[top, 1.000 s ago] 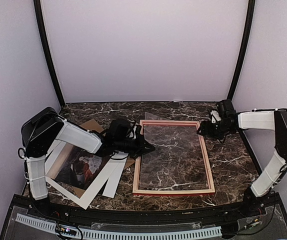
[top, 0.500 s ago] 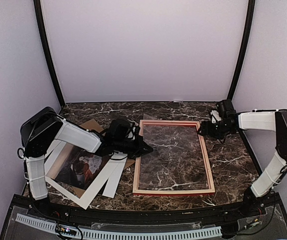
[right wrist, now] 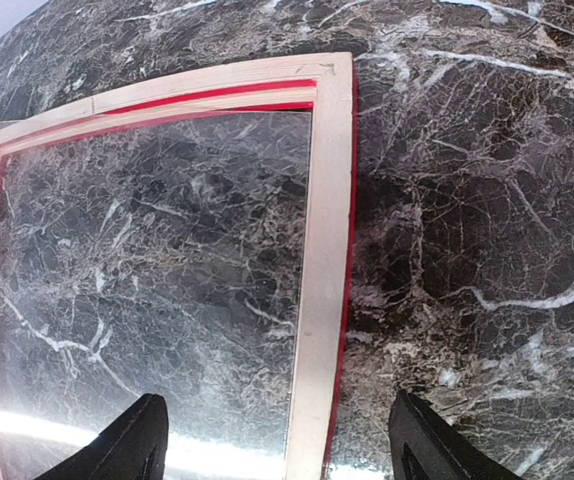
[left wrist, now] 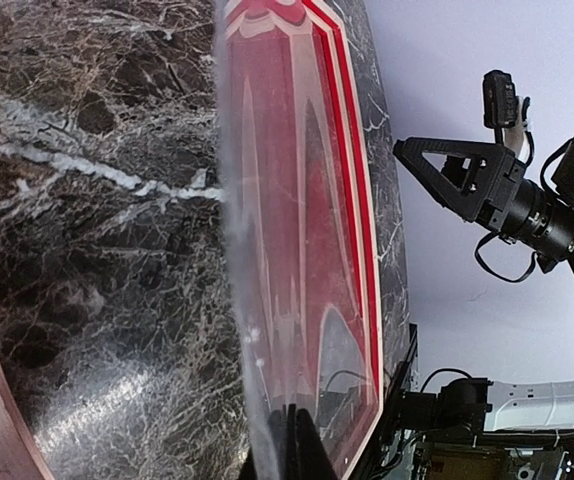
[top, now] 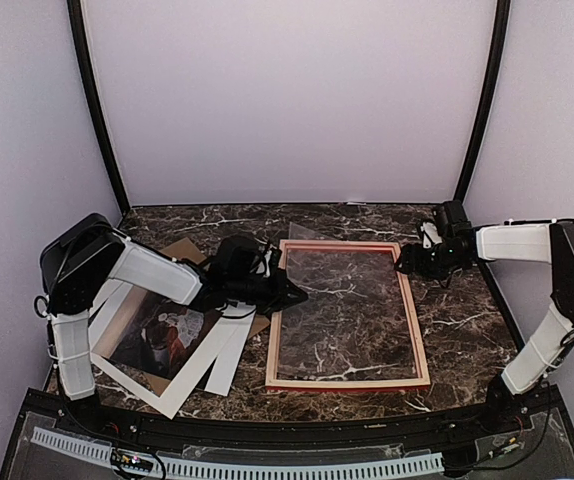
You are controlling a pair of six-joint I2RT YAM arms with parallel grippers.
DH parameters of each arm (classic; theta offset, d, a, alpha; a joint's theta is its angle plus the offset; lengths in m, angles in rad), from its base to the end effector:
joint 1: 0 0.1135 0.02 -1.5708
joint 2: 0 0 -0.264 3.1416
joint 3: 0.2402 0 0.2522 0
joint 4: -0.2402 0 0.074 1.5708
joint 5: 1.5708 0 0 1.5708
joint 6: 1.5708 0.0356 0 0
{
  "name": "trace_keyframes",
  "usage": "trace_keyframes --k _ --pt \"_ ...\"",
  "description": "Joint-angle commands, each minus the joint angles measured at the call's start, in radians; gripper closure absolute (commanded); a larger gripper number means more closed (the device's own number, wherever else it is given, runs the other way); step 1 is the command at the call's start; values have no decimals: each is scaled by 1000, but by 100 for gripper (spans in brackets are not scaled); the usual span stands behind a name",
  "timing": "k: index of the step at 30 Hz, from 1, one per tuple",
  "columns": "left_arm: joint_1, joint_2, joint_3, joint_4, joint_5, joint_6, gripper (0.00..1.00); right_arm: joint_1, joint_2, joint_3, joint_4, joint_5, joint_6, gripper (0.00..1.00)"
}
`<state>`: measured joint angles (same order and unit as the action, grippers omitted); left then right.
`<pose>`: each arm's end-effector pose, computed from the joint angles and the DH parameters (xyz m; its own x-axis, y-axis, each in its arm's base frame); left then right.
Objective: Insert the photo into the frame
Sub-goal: Place the glass panel in the frame body.
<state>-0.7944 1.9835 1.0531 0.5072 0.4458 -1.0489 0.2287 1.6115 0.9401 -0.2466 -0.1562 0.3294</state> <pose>0.2813 -0.3084 0.1512 -0.9403 -0.1588 -0.3010 0.2088 0.4293 -0.8787 0.3164 0.0793 0.1852 -0.8343 0.1339 -0.5348 -0.0487 0.9484 0.3134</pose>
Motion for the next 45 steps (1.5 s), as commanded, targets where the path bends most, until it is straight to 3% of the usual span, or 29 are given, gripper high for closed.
trace_keyframes --k 1,12,20,34,45 --pt "-1 -94 1 46 23 51 100 6 -16 15 -6 19 -5 23" --pt "-28 -192 170 8 108 62 100 -57 -119 113 -111 85 15 23" --pt "-37 -113 296 85 162 -20 100 -157 -220 152 -159 134 19 22" --pt "-24 44 212 11 47 -27 100 -159 -203 122 -135 79 16 23" --pt "-3 35 102 -29 9 -26 100 -73 -93 46 -43 -6 23 21"
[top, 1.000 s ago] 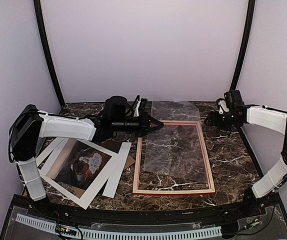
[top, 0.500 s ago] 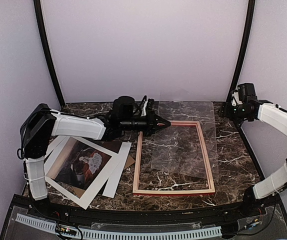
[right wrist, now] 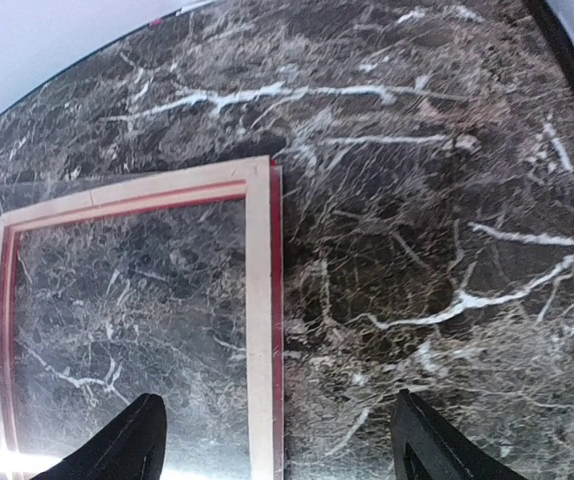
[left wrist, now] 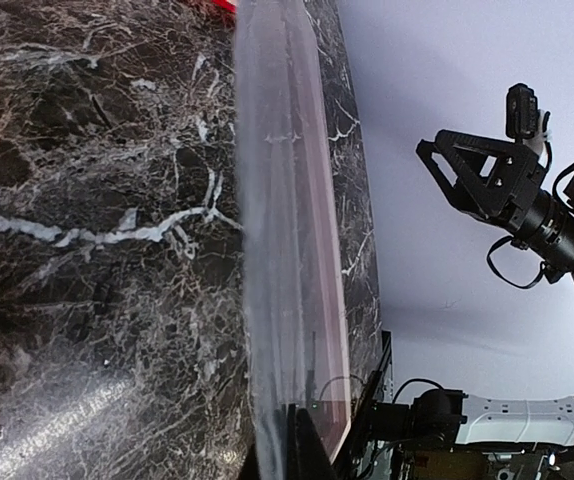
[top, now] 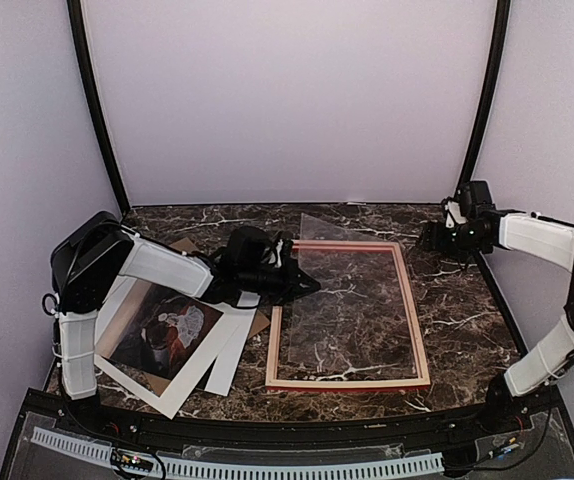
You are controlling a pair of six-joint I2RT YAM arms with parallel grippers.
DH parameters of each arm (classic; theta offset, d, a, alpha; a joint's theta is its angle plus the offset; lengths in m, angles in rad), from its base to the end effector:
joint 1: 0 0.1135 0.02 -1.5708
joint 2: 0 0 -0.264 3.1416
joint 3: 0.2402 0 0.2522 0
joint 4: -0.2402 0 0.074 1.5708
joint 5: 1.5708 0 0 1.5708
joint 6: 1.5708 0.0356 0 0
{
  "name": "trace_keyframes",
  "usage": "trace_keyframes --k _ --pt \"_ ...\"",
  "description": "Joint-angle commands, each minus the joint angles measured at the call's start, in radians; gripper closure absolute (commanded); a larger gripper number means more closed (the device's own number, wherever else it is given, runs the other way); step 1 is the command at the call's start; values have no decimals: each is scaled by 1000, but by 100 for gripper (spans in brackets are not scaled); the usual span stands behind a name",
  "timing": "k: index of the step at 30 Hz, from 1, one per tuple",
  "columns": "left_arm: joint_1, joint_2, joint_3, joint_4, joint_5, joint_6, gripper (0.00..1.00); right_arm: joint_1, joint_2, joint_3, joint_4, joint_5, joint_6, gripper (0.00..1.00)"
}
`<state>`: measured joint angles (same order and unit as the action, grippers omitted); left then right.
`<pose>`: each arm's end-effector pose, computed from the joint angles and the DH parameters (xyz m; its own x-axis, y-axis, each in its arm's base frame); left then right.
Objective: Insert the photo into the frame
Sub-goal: Place the glass panel in the frame body.
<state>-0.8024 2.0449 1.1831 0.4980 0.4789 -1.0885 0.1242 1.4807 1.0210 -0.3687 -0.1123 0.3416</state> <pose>0.2969 -0.3308 0.1639 -0.9452 -0.1534 -0.2882 0.2157 0.3691 -0.9040 0.3134 0.0431 0.2409 -0.7553 0.2412 -0.6093 0.0581 0.9508 0.3043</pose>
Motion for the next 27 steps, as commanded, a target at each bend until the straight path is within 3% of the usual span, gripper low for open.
trace_keyframes --k 1,12,17,20,27 --pt "5 -28 -33 -22 -26 12 100 39 54 -40 94 -57 14 21" --pt "5 -33 -56 -39 -63 19 100 84 160 -70 172 -87 17 18" --pt "5 -32 -55 -41 -74 23 100 87 165 -67 176 -72 10 13" --pt "5 -32 -51 -49 -80 24 100 87 161 -58 169 -59 7 2" --pt "6 -31 -45 -61 -83 30 100 88 161 -30 152 -48 -1 1"
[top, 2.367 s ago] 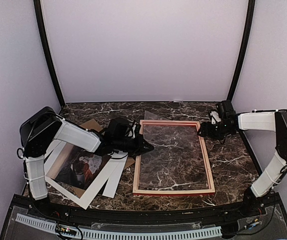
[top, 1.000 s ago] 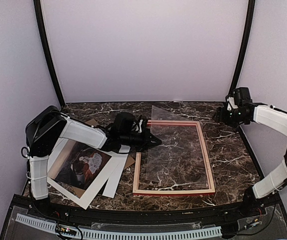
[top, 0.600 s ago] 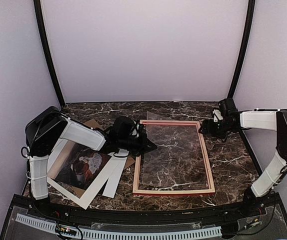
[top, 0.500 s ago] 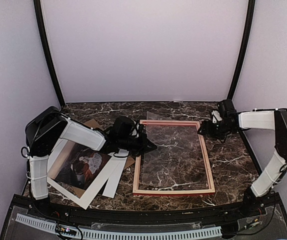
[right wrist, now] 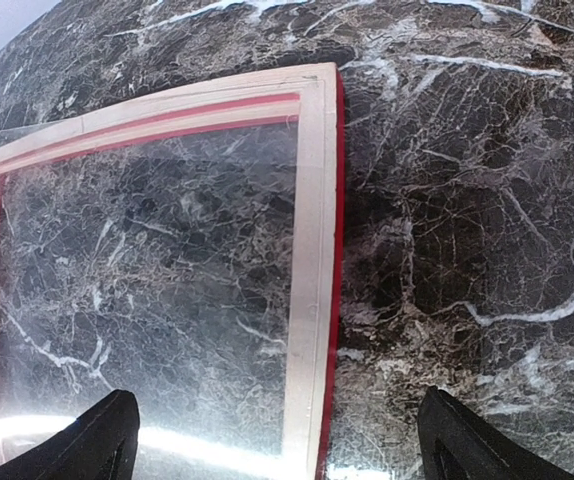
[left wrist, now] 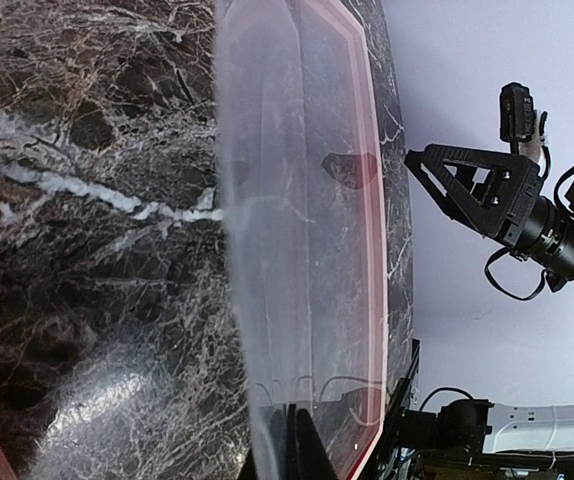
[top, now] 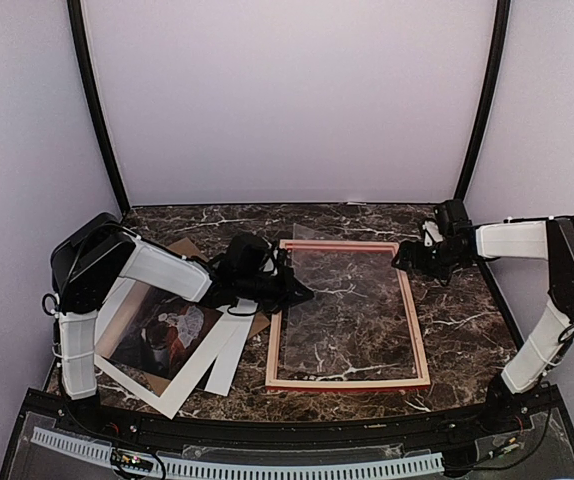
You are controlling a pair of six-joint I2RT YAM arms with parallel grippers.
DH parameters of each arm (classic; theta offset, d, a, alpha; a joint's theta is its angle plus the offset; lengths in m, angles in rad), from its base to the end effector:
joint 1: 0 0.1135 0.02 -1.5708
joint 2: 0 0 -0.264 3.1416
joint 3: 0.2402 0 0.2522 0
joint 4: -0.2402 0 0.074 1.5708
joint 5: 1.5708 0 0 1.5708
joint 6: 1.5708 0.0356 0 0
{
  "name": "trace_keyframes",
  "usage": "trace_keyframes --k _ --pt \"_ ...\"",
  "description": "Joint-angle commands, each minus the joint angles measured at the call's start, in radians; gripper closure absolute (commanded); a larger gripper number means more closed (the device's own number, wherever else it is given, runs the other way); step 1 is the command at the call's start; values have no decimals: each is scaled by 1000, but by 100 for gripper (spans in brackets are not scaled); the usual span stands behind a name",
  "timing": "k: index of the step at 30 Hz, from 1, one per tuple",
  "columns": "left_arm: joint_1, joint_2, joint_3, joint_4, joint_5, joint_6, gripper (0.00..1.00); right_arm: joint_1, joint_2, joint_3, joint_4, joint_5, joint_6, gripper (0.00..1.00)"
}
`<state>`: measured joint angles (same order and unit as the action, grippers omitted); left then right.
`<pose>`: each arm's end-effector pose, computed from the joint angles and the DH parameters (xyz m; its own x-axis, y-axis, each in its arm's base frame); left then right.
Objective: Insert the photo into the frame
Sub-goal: Place the glass panel in the frame body.
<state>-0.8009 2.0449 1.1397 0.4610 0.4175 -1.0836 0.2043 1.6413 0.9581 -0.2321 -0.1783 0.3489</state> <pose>0.2926 -0.3225 0.1470 -0.9452 -0.1855 -0.2687 0.1622 0.4474 -0.8795 0.3247 0.0737 0.1823 -0.8339 0.1708 -0.5248 -0.0217 0.9400 0.3405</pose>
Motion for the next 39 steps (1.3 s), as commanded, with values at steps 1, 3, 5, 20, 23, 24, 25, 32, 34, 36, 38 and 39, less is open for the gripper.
trace_keyframes --k 1,3,5,20,23,24,25,32,34,36,38,39 --pt "5 -31 0 -25 -22 26 100 7 1 35 13 20 -9 1" --pt "5 -30 2 -30 -22 27 100 7 4 38 10 22 -11 1" --pt "5 -30 4 -36 -21 31 100 7 7 41 8 22 -13 1" --pt "6 -26 40 -101 -9 87 100 7 12 36 0 12 -19 1" --pt "6 -25 46 -104 -8 90 100 7 11 34 -2 10 -20 1" --pt "6 -25 46 -104 -9 90 100 7 12 34 -3 11 -20 1" --pt "7 -25 46 -106 -9 90 100 7 12 33 -3 11 -21 1" --pt "8 -24 52 -114 -13 96 100 7 10 37 -10 19 -25 1" --pt "8 -22 54 -117 -12 99 100 7 11 39 -13 21 -27 1" --pt "9 -21 54 -118 -12 100 100 7 11 42 -13 20 -27 1" --pt "9 -20 54 -120 -10 100 100 8 12 43 -14 20 -28 1" --pt "9 -20 54 -121 -10 100 100 7 12 43 -16 21 -28 1"
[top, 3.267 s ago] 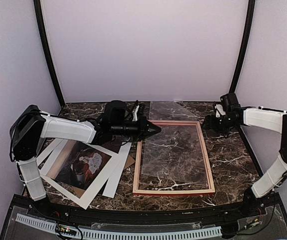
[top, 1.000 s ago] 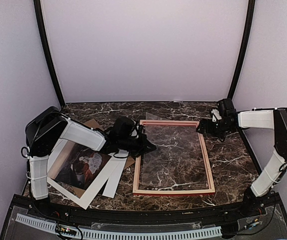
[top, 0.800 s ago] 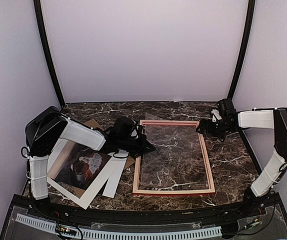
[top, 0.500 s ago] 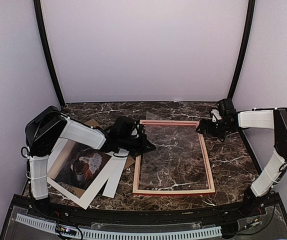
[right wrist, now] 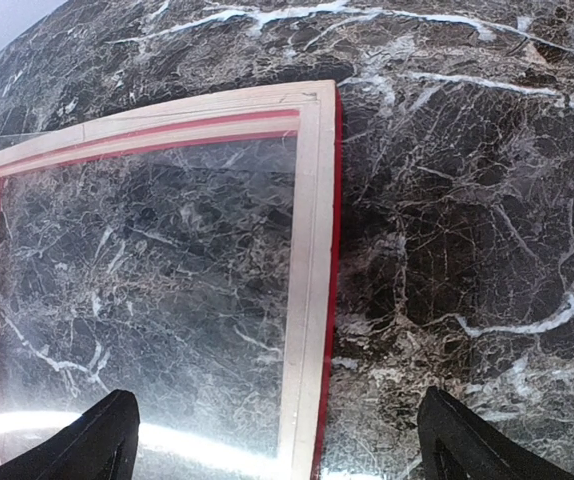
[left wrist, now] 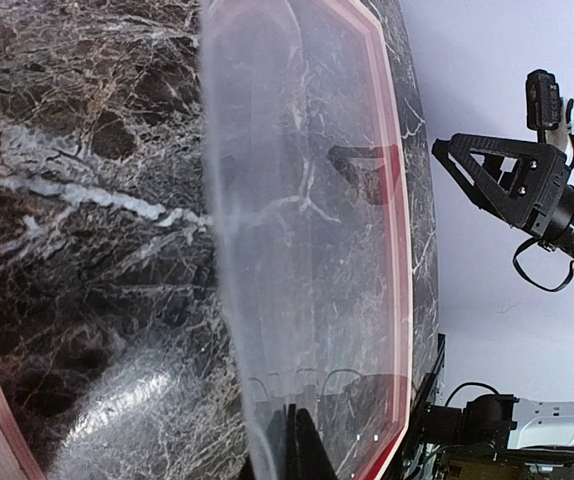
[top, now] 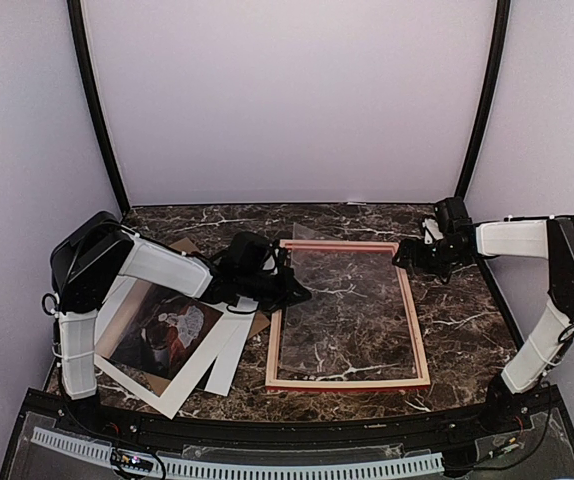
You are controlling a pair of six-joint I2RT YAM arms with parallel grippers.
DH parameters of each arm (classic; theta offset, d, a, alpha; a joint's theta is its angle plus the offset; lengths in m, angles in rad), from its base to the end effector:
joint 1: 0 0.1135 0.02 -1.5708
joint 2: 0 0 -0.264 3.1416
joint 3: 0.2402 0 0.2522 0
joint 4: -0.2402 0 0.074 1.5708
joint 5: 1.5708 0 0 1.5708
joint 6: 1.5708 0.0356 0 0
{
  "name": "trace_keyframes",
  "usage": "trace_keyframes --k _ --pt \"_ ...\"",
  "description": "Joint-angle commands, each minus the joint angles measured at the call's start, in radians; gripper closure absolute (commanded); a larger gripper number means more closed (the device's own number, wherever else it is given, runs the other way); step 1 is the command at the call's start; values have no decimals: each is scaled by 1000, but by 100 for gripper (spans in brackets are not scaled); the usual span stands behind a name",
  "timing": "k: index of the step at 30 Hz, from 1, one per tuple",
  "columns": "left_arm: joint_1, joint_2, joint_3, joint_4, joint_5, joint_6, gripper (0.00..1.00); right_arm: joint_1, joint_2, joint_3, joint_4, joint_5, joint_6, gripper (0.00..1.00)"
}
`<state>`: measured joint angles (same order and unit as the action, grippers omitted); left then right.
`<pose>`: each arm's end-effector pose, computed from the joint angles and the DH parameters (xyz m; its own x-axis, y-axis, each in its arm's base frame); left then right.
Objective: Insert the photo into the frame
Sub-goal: Place the glass panel in the frame body.
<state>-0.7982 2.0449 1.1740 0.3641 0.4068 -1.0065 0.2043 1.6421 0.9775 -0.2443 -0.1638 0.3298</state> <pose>0.2953 -0.3231 0.1479 -0.9409 -0.1464 -0.3053 0.1946 0.5040 -0.8415 0.3275 0.0738 0.1869 -0.8274 0.1549 -0.5398 -0.0321 0.9466 0.3207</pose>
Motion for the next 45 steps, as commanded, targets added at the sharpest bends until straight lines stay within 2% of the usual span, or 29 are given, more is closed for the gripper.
trace_keyframes --k 1,45 --pt "7 -19 19 -24 3 23 100 7 12 23 -4 6 -8 1" --pt "7 -26 11 -42 6 22 100 7 20 38 -19 15 -17 1"
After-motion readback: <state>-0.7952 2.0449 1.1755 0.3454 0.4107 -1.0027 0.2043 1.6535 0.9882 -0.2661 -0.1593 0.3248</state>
